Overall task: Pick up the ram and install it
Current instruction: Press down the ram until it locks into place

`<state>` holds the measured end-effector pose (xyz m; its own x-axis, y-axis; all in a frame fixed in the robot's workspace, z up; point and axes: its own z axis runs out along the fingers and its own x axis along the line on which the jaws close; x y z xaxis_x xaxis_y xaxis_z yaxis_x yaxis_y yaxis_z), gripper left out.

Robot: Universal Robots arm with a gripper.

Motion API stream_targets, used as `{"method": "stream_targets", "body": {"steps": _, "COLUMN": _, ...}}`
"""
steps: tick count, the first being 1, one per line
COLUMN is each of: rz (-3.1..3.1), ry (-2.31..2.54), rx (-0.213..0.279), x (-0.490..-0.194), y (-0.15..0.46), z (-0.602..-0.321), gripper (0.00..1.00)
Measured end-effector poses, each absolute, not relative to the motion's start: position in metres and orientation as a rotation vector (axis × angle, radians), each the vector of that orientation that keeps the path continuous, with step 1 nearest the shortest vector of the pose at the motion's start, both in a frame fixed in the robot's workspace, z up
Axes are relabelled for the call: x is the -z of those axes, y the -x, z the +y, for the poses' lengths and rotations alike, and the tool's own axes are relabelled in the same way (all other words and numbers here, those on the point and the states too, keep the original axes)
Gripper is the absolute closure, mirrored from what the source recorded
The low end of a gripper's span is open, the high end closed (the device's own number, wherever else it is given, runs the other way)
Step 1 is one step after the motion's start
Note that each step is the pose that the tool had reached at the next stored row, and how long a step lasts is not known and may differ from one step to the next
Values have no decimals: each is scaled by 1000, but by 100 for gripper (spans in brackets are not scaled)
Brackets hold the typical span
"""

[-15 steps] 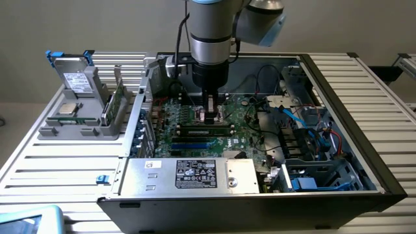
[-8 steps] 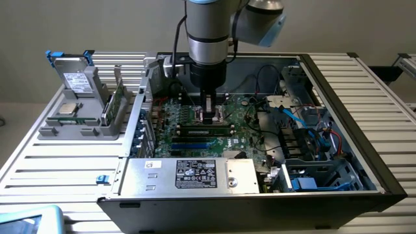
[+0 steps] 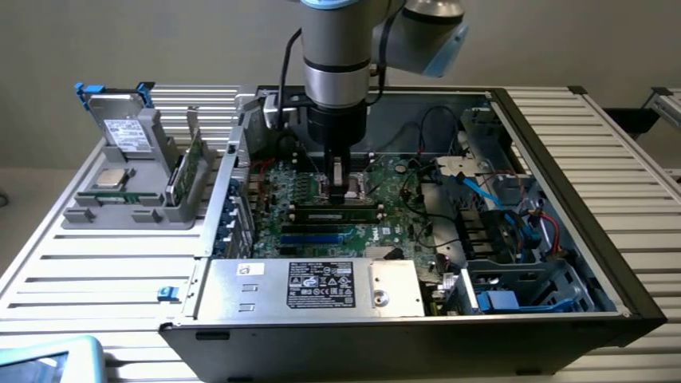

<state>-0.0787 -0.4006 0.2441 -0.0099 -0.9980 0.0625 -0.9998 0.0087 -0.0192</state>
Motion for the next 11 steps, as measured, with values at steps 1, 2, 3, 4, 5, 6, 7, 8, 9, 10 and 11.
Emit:
{"method": "stream_targets", "body": {"steps": 1, "rz": -2209, "ry": -2188, "rx": -90, "x": -243, "y": 79, "z": -401, "gripper": 89}}
{"method": "stream_targets", "body": {"steps": 2, "rz": -2209, "ry": -2188, "rx": -90, "x": -242, "y": 79, "z": -401, "gripper": 89}}
{"method": "stream_targets", "body": {"steps": 3, "rz": -2209, "ry": -2188, "rx": -90, "x": -242, "y": 80, "z": -401, "gripper": 89}}
{"method": "stream_targets", "body": {"steps": 4, "rz": -2209, "ry": -2188, "rx": -90, "x": -242, "y": 80, "z": -401, "gripper": 89}}
{"method": "stream_targets", "body": {"steps": 5, "rz": -2209, "ry": -2188, "rx": -90, "x": -241, "y": 80, "z": -401, "gripper": 89}}
{"method": "stream_targets", "body": {"steps": 6, "rz": -2209, "ry": -2188, "rx": -90, "x": -241, "y": 81, "z": -401, "gripper": 89}}
{"method": "stream_targets", "body": {"steps": 7, "rz": -2209, "ry": -2188, "rx": -90, "x": -241, "y": 81, "z": -401, "gripper": 89}}
{"method": "stream_targets", "body": {"steps": 8, "rz": -2209, "ry": -2188, "rx": -90, "x": -241, "y": 81, "z": -401, "gripper": 89}}
{"method": "stream_targets", "body": {"steps": 9, "rz": -2209, "ry": -2188, "rx": -89, "x": -240, "y": 81, "z": -401, "gripper": 89}}
{"method": "stream_targets", "body": {"steps": 10, "rz": -2208, "ry": -2188, "rx": -89, "x": -240, "y": 81, "z": -401, "gripper": 89}}
{"method": "stream_targets", "body": {"steps": 11, "rz": -2208, "ry": -2188, "rx": -88, "x": -240, "y": 81, "z": -401, "gripper": 89}}
